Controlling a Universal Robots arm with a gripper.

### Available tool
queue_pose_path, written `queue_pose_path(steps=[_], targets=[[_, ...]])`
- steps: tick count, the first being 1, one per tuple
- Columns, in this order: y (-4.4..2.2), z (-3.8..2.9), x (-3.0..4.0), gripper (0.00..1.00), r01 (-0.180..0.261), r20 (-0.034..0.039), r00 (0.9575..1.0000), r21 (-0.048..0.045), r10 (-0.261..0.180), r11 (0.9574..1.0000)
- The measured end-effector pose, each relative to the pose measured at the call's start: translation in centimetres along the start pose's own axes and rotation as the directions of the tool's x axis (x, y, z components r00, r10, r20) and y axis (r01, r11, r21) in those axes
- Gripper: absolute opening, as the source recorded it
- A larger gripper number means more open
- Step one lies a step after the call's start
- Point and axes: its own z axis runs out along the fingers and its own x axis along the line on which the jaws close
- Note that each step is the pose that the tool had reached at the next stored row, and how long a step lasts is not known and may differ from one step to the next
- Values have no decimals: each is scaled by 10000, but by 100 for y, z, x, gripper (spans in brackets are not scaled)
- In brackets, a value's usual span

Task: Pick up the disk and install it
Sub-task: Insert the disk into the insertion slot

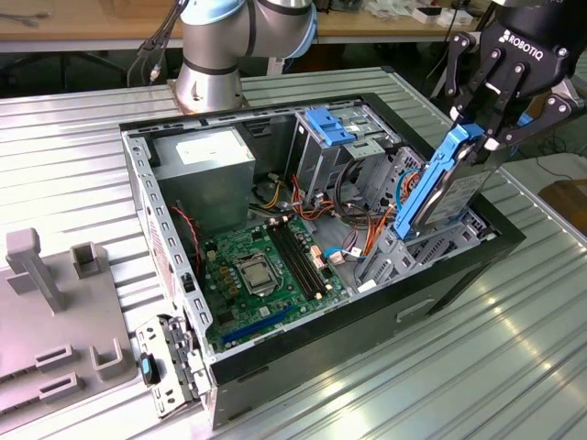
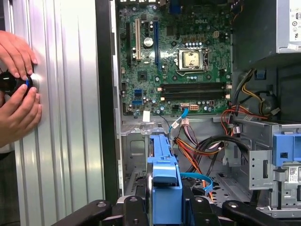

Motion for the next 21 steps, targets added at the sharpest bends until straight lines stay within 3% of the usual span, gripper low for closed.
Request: queue_pose_path(steps=[21], targets=[[3, 44, -2, 37, 142, 8, 9999, 5, -142, 9999]])
